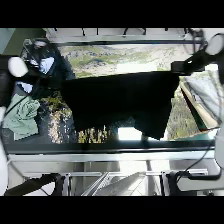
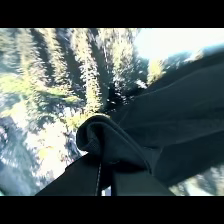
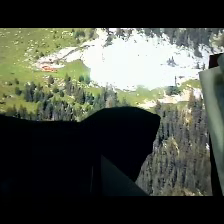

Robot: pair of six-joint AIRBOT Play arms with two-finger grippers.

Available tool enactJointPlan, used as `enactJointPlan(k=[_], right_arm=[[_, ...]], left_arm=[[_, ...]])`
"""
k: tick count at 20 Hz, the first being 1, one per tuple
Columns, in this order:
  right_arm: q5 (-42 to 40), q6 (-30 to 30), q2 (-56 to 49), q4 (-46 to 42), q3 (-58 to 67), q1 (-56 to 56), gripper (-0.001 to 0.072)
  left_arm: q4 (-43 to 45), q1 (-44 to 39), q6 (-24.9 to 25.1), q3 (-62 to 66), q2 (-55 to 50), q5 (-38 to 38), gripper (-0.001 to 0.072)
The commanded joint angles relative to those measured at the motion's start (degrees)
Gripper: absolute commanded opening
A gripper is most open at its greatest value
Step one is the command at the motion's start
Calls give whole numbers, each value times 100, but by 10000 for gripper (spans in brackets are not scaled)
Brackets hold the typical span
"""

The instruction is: Fold the shirts.

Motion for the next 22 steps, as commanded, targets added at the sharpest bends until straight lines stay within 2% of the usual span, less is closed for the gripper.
enactJointPlan(k=[1,4,8,12,15,17,20,22], right_arm=[[748,109,1215,162,0,13,20],[1043,109,2277,153,0,13,19],[1919,208,3263,94,0,11,19],[1980,245,4138,90,81,11,19],[2133,435,4496,55,459,11,19],[2133,450,4629,66,743,11,19],[2151,538,4736,13,798,-11,18],[2144,455,4688,-262,656,-13,18]], left_arm=[[28,-284,-402,2,1220,-334,16],[85,-841,-481,2,2090,-494,15],[1543,-1895,-970,2,2927,-1381,15],[2457,-3254,-1681,291,3648,-2260,15],[2577,-4079,-2218,1036,3812,-2809,15],[2511,-4369,-2476,1480,3744,-2811,14],[2382,-4264,-2448,1869,3368,-2811,14],[2509,-3901,-1928,1709,3077,-2809,14]])
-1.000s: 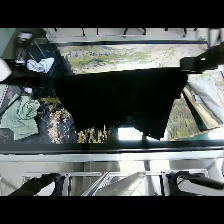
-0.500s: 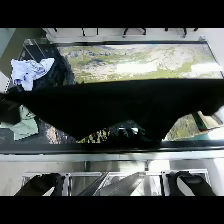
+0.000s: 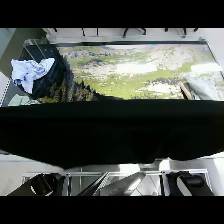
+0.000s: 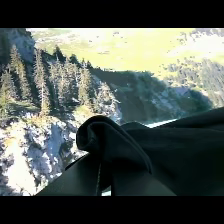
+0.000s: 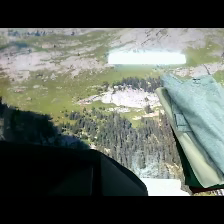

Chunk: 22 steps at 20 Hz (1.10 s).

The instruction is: Fold the shirts.

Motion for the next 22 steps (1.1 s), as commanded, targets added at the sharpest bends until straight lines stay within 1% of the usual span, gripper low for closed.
enactJointPlan(k=[1,3,4,5,6,7,9,11,12,14,15,16,18,20,22], right_arm=[[44,-24,-35,-409,-195,-4,18],[33,-107,-350,-623,-710,-4,18],[28,-107,-546,-675,-1088,-4,18],[-35,-98,-723,-719,-1493,-4,18],[-295,-83,-868,-750,-1980,-4,19],[-739,-4,-955,-745,-2490,-4,19],[-1746,138,-1080,-684,-3357,-4,19],[-2677,81,-1462,-629,-3941,-4,18],[-2983,7,-1755,-608,-4061,-4,18],[-3399,-105,-2518,-592,-4079,-4,19],[-3591,-105,-2876,-597,-4079,-4,19],[-3794,-105,-3230,-595,-4079,-4,19],[-4162,-103,-3788,-546,-4079,-4,19],[-4535,-103,-4135,-507,-4076,-4,19],[-5021,-103,-4260,-492,-4076,-4,19]], left_arm=[[284,422,586,-111,-413,-98,14],[474,1064,1126,-590,-737,-52,15],[415,1436,1327,-839,-907,109,15],[177,1794,1475,-1099,-1060,494,14],[-210,2138,1526,-1370,-1167,1001,15],[-654,2538,1519,-1694,-1270,1569,15],[-1346,3289,1539,-2323,-1519,2297,15],[-1781,3873,1838,-2892,-1851,2708,15],[-2035,4081,2065,-3150,-2061,2911,15],[-2577,4297,2413,-3552,-2518,3195,15],[-2699,4334,2588,-3718,-2782,3338,15],[-2610,4336,2704,-3777,-3040,3482,15],[-2245,4350,2715,-3595,-3585,3864,15],[-2223,4411,2712,-3171,-4030,4096,15],[-2218,4404,2715,-2610,-4472,4122,15]])
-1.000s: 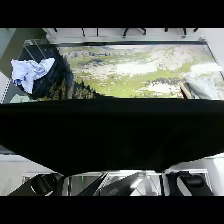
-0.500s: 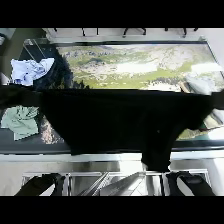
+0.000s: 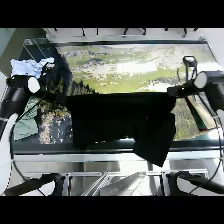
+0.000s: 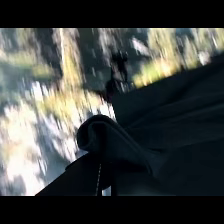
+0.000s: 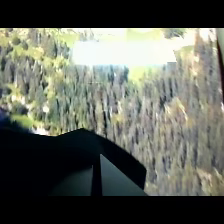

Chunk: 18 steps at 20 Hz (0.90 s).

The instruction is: Fold the shirts.

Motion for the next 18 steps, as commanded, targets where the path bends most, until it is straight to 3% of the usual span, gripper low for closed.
enactJointPlan(k=[1,5,9,13,18], right_arm=[[-1093,-13,-417,76,-28,-4,19],[-2310,-13,-505,-22,-31,-7,19],[-2861,-72,-745,-26,-28,-7,19],[-2452,-234,-881,-28,-31,-31,19],[-1314,-225,-857,-70,-31,-295,20]], left_arm=[[-46,59,92,717,-780,306,15],[-42,-138,92,1193,-1182,282,15],[-37,-304,96,1049,-1207,341,16],[-48,-334,94,592,-1204,203,16],[-42,-345,96,17,-1080,-254,16]])
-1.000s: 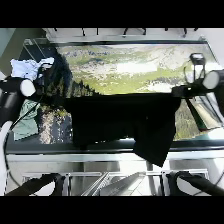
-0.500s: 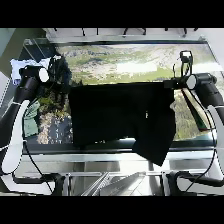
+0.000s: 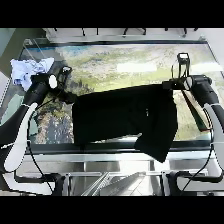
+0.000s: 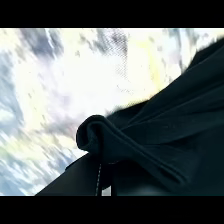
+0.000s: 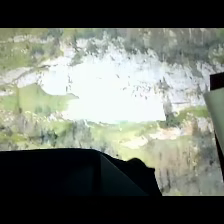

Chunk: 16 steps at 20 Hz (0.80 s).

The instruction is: Fold the shirts.

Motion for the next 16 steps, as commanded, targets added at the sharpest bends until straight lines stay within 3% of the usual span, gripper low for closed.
enactJointPlan(k=[1,4,11,12,13,14,15,16], right_arm=[[973,-20,-11,-48,0,-201,20],[1648,-22,-37,-48,-2,-289,20],[2347,-22,-221,57,-2,-293,21],[2326,-20,-232,46,-2,-295,51],[2321,-22,-229,9,0,-297,358],[2352,-24,-223,-24,0,-302,703],[2470,-26,-184,-22,2,-302,702],[2667,-26,-122,-11,2,-302,702]], left_arm=[[55,-7,-7,-446,144,-238,16],[50,-7,-7,-695,308,-225,16],[-118,-7,-7,-706,94,-387,17],[-151,-9,-9,-702,103,-328,17],[-284,-7,-7,-699,133,-269,120],[-407,-7,-17,-699,195,-205,581],[-415,-7,-107,-678,275,-197,702],[-409,-7,-107,-597,352,-304,702]])
